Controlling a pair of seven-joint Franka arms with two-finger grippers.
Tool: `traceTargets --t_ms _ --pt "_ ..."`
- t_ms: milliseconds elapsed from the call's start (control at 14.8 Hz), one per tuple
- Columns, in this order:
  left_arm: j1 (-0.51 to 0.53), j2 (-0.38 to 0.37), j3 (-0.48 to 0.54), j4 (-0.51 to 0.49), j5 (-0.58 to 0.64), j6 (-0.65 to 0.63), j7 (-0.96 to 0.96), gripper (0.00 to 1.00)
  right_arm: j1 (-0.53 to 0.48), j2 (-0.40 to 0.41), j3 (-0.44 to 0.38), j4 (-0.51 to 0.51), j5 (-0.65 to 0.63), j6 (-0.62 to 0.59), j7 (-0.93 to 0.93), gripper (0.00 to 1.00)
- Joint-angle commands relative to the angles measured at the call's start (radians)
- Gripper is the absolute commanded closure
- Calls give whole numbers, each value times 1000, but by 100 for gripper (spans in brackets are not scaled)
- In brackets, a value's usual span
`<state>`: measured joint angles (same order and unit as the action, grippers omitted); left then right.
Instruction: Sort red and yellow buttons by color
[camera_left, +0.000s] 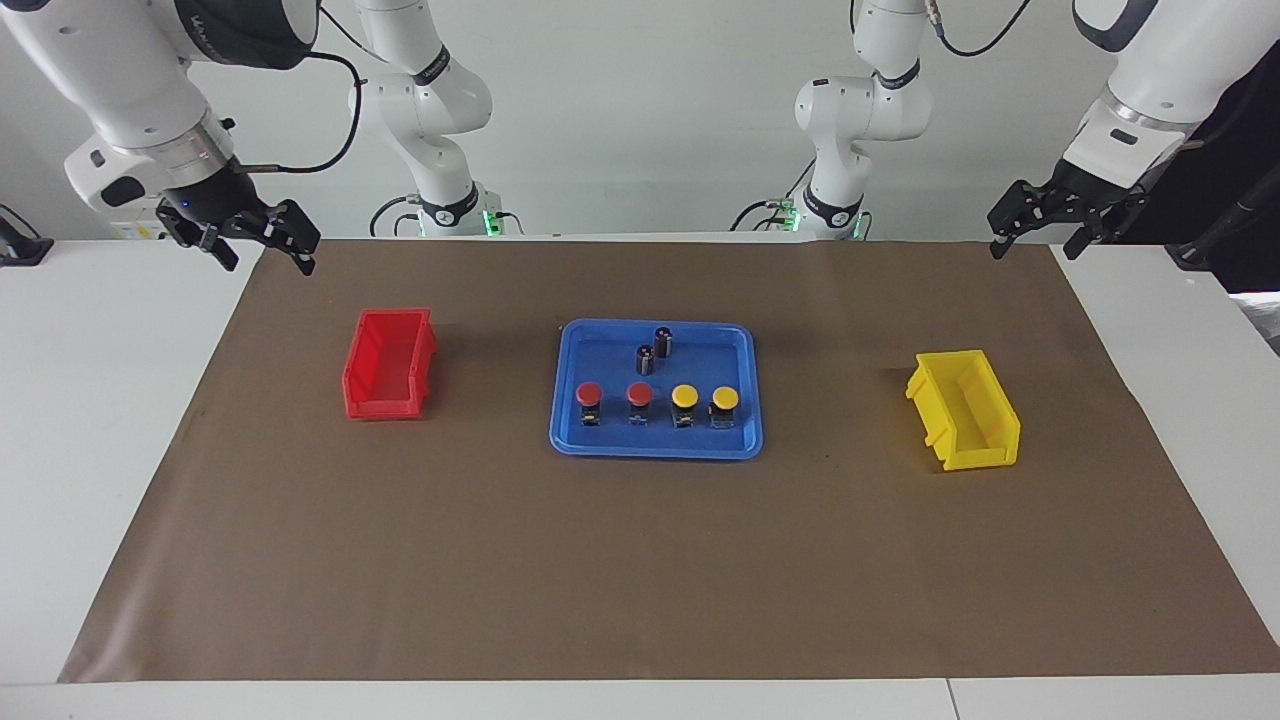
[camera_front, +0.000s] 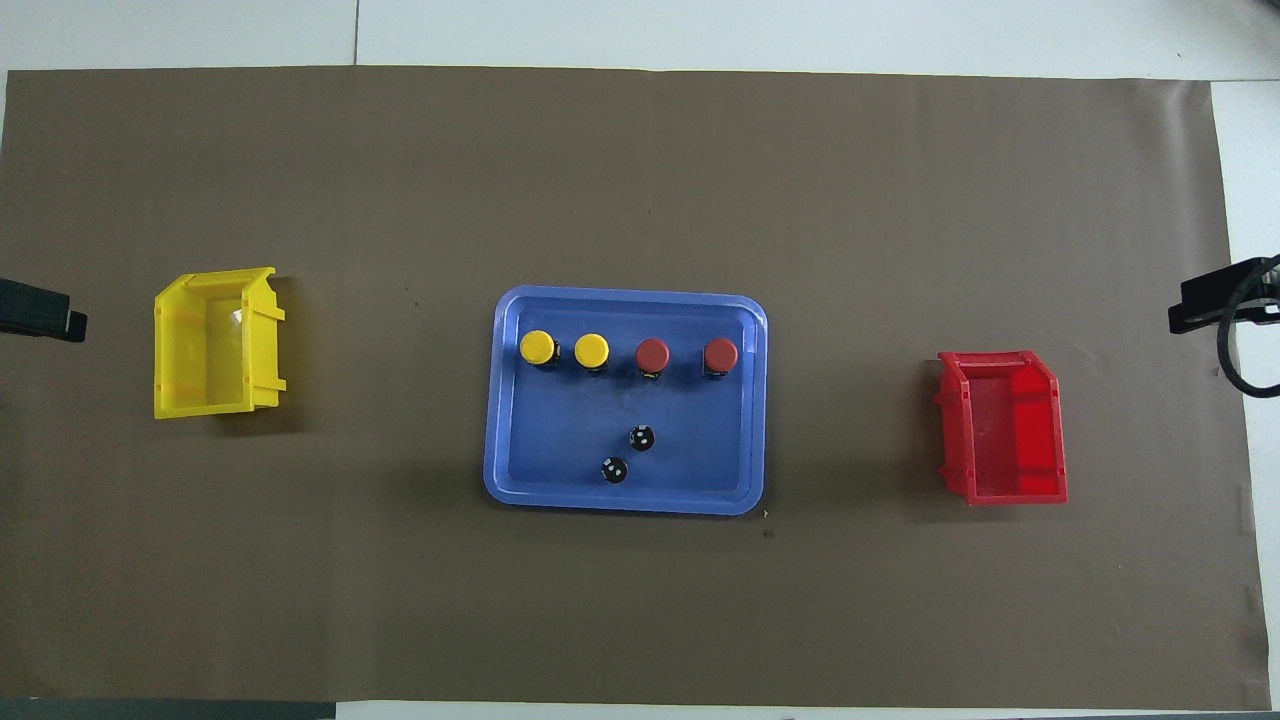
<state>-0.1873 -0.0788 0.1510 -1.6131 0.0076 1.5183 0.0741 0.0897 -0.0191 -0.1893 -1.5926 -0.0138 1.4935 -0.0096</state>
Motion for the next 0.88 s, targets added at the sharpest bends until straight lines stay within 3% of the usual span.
traceTargets --t_ms 0,609,811 --pt "8 -21 -2 -19 5 0 6 0 -2 -9 5 -6 -5 -3 -21 0" --pt "6 -21 -2 -19 5 0 6 0 -1 -15 10 -21 -5 2 -20 0" --pt "6 -21 -2 -19 5 -1 4 0 -4 1 11 17 30 5 -15 0"
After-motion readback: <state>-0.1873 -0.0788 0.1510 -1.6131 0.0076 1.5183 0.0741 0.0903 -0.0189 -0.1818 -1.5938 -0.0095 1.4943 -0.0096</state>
